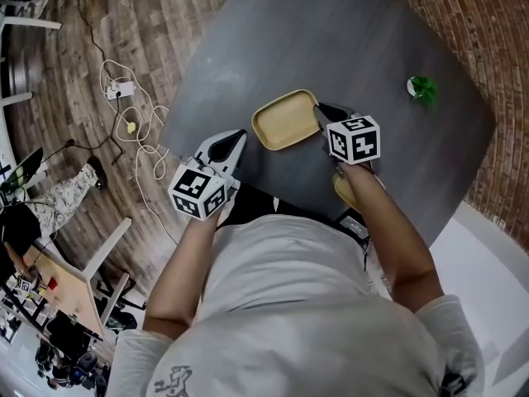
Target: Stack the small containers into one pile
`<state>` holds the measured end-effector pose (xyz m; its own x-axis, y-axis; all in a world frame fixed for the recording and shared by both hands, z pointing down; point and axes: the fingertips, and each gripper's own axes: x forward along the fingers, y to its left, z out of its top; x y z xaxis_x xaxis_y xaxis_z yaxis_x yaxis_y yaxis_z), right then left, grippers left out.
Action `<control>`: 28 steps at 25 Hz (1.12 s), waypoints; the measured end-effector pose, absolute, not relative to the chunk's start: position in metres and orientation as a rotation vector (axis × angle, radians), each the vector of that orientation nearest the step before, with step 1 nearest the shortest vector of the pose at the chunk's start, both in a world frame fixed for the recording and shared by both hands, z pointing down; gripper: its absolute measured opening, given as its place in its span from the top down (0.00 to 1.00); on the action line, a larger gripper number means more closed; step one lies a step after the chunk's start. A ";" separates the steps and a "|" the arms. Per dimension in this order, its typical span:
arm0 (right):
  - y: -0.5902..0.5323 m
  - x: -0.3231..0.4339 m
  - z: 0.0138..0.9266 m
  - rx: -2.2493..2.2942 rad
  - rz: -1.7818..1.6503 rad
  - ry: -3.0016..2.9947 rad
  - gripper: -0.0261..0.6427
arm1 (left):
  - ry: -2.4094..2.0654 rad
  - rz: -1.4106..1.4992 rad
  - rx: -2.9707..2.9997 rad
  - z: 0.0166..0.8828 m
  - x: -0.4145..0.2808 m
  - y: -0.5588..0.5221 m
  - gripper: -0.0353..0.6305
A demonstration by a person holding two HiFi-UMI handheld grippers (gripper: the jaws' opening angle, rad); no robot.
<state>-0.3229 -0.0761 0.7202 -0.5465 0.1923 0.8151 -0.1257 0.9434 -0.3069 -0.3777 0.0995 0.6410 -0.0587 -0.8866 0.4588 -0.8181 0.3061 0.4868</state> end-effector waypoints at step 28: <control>-0.183 -0.082 0.655 0.343 0.581 -2.238 0.92 | -1.749 -0.013 1.851 0.568 -0.195 -0.008 0.93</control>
